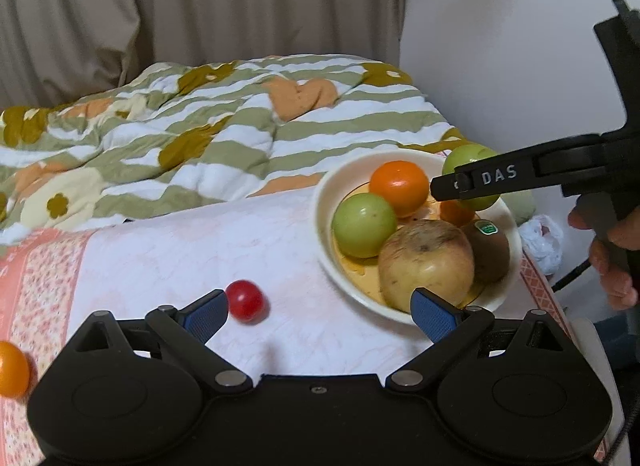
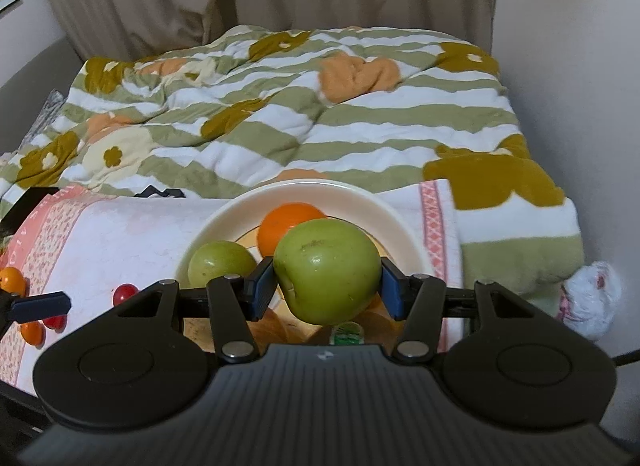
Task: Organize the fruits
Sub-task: 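Carry the yellowish apple and green apple to the white bowl and release them, then move both tools back toward the large orange and red cherry tomato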
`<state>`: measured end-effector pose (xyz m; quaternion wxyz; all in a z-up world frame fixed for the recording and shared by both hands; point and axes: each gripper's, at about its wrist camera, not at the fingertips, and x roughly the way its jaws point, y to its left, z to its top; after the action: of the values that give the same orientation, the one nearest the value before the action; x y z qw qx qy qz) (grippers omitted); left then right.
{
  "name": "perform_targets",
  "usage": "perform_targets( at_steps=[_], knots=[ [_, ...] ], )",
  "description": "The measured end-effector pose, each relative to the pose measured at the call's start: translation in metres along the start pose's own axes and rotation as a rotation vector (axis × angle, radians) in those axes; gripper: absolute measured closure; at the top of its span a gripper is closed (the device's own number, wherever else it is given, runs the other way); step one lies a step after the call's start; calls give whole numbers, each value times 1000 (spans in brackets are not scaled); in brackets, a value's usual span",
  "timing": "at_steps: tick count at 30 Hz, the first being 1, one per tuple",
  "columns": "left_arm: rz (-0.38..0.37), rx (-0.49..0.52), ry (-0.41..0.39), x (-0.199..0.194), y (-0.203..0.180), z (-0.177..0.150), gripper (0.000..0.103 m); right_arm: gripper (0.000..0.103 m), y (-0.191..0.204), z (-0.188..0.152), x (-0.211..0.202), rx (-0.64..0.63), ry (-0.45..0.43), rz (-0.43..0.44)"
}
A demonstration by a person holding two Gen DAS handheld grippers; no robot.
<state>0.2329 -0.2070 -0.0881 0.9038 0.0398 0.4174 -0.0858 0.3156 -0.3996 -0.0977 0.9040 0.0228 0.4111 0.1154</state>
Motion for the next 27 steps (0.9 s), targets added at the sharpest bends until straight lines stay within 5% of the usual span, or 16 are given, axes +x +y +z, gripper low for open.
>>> perform_targets(
  at_steps=[7,9,10,11,27],
  knots=[
    [23,-28,-1,-3,9,-6,3,32,8,-4,11,-22,-3,17],
    [25,-32,-2,-4,9,-7,3,19,11,-5,5,-38,-35,22],
    [26,-35,-2,-5,9,-8,3,3,14,-5,2,-47,-50,14],
    [28,-36,-3,-5,9,-7,3,0,16,-6,-1,-56,-66,-1],
    [46,-35,-71,-48,2,-16,3,0,25,-19,-53,-65,-111,-20]
  ],
)
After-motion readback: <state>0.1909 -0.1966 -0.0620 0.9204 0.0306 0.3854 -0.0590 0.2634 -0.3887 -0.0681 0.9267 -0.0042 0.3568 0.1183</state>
